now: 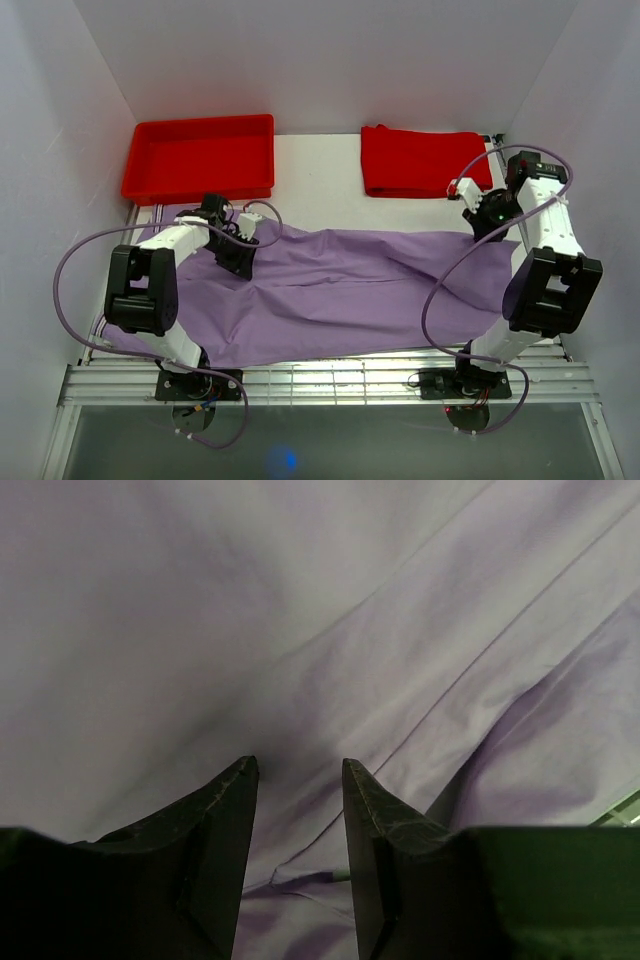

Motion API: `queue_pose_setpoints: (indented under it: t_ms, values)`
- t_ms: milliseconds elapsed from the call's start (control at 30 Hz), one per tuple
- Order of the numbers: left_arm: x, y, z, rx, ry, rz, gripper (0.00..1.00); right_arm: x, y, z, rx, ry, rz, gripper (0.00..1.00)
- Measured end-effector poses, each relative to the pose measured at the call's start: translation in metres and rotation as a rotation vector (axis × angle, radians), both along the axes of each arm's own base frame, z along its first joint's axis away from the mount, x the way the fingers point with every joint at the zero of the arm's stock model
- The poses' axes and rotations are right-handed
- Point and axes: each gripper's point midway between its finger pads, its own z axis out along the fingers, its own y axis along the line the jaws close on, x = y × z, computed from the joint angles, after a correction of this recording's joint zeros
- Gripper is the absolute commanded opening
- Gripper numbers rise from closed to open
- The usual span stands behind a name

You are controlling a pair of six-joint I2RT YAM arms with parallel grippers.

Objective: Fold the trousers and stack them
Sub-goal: Flatten the trousers out

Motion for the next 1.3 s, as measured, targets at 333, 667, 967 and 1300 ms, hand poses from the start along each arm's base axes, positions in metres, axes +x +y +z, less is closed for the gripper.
queue_pose_setpoints:
  t_ms: [333,667,967,1300]
  values:
    - [0.0,0.014,-0.017,-0.049,0.154,0.131,0.49,0.104,-0.049,-0.001,-0.217,-0.197,-0.137,0.08]
    - [0.005,0.011,-0.011,-0.079,0.146,0.131,0.53,0.135,-0.062,-0.068,-0.386,-0.135,-0.232,0.95]
    - [0.074,0.013,0.041,-0.099,-0.1,0.178,0.5,0.104,-0.062,-0.007,-0.355,-0.225,-0.29,0.55]
    - [0.123,0.027,-0.001,-0.041,-0.11,0.393,0.4,0.047,-0.05,-0.086,-0.334,0.025,-0.306,0.53]
